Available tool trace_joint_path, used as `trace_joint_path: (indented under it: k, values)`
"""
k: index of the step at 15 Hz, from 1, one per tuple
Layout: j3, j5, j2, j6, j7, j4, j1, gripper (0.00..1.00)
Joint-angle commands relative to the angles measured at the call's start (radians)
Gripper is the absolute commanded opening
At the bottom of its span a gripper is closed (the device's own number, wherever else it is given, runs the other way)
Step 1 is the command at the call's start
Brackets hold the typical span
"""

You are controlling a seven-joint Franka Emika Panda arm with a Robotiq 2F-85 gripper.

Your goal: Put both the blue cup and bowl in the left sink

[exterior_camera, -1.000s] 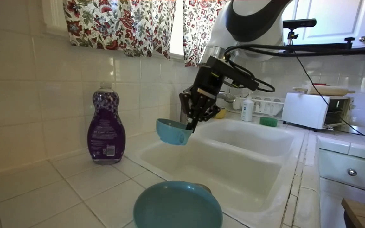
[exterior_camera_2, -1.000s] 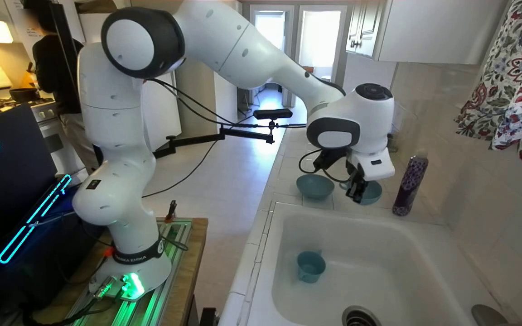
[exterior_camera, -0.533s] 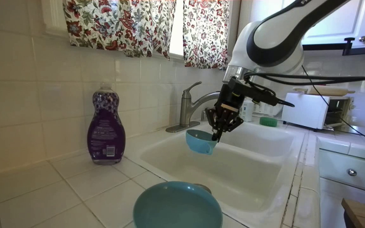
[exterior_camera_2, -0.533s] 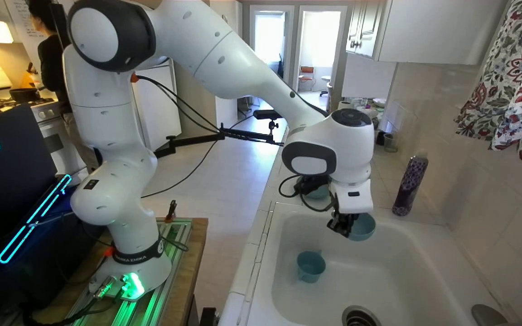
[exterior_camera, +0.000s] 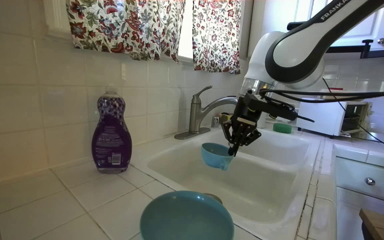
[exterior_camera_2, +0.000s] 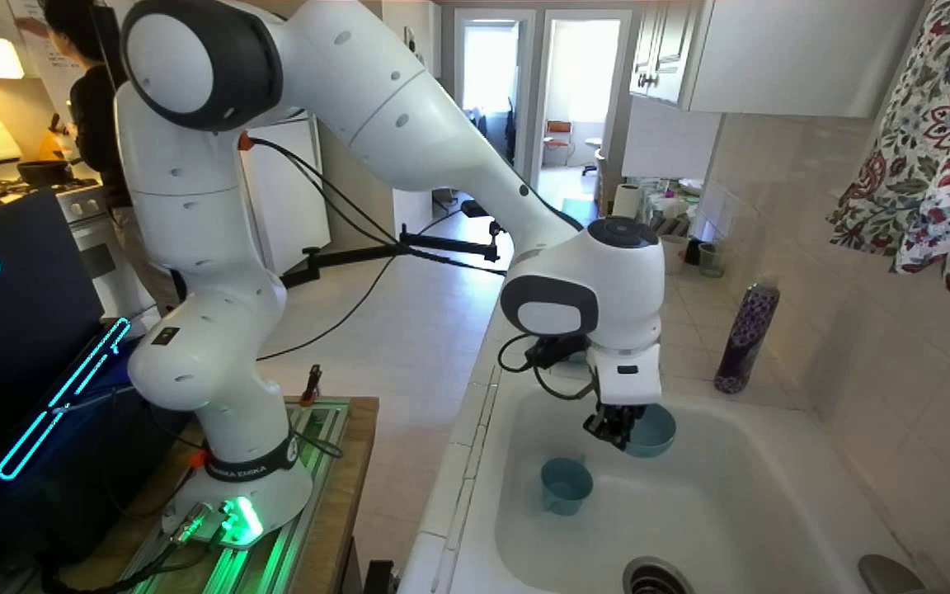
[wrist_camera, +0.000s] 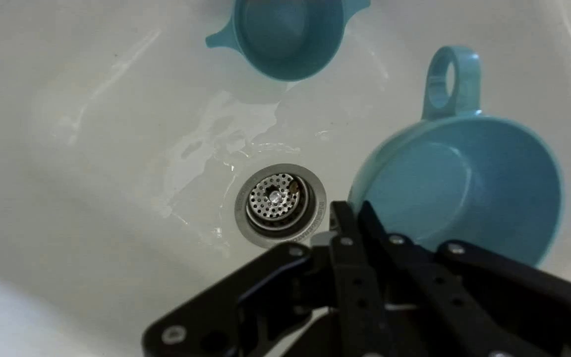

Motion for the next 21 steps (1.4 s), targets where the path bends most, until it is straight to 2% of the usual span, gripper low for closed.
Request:
trace_joint_path:
  k: [1,11,21]
  values:
    - [0.003,0.003,0.008,0.007,-0.002,0.006,-0.007,0.01]
    - [-0.021,0.073,0.235,0.053,0.040,0.156,-0.024,0.01]
    - [0.013,0.212,0.432,0.134,0.136,0.241,-0.008,0.01]
